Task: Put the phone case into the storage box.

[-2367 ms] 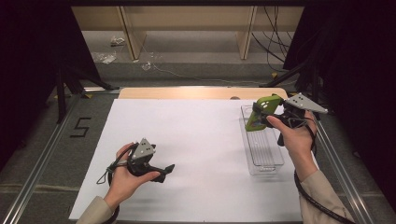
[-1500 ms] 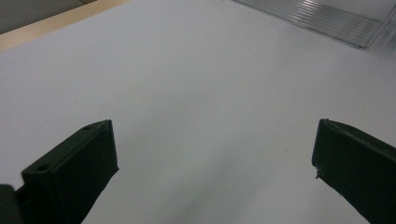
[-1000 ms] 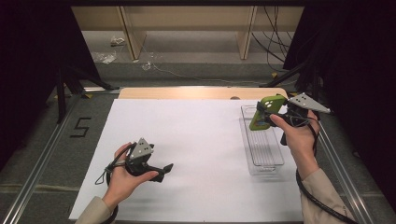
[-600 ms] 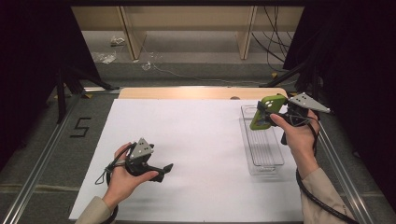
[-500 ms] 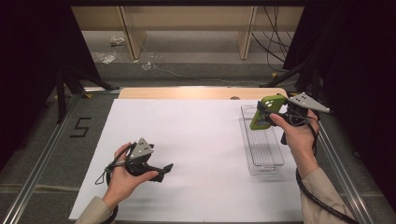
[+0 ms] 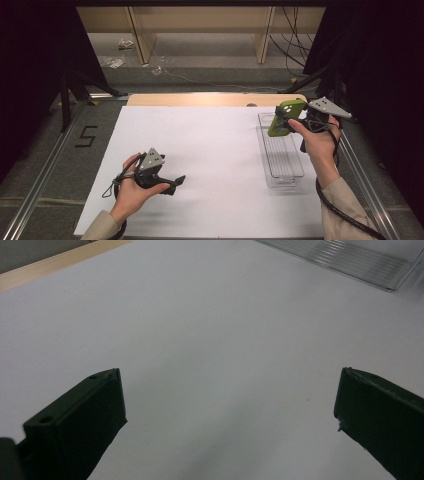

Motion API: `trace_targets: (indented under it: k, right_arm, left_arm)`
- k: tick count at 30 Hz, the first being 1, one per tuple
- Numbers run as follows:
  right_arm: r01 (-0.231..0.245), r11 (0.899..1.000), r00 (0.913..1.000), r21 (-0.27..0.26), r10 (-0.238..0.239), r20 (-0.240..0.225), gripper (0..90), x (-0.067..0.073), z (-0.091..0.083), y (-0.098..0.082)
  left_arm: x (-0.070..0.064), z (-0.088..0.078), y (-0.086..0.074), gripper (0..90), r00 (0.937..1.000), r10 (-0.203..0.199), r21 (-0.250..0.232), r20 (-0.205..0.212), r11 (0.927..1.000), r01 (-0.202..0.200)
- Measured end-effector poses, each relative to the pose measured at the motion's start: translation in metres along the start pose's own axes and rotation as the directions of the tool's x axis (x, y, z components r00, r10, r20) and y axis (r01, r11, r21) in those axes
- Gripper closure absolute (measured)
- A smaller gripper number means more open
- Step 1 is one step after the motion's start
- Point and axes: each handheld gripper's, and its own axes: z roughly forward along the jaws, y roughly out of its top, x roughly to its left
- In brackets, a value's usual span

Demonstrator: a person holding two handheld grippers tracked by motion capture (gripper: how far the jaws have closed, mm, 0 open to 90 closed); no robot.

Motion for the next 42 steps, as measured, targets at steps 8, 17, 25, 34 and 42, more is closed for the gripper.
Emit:
trace_targets:
  k: [8, 17, 25, 34, 42]
  right_arm:
    - [0.002, 1.0, 1.0, 0.01, -0.002, 0.004, 17.6, -0.001, 0.006, -0.001]
    - [0.005, 1.0, 1.0, 0.008, -0.005, 0.007, 17.6, -0.002, 0.01, -0.001]
    - [0.01, 1.0, 0.9999, 0.011, -0.01, 0.011, 17.6, -0.003, 0.013, 0.0]
    - [0.015, 1.0, 0.9998, 0.011, -0.015, 0.015, 17.6, -0.004, 0.018, 0.0]
    - [0.021, 1.0, 0.9996, 0.012, -0.021, 0.02, 17.6, -0.006, 0.022, 0.001]
  left_arm:
    - [0.001, 0.0, 0.0, 0.0, 1.0, 0.0, 0.0, -0.002, 1.0, 0.0]
    - [0.0, -0.001, 0.0, 0.0, 1.0, 0.0, -0.003, -0.002, 1.0, 0.0]
    - [0.001, -0.001, 0.0, 0.0, 1.0, -0.001, -0.003, -0.004, 1.0, 0.001]
    - [0.001, -0.001, 0.001, 0.0, 1.0, -0.002, -0.005, -0.004, 1.0, 0.002]
    - [0.002, -0.001, 0.001, 0.0, 1.0, -0.004, -0.006, -0.004, 1.0, 0.004]
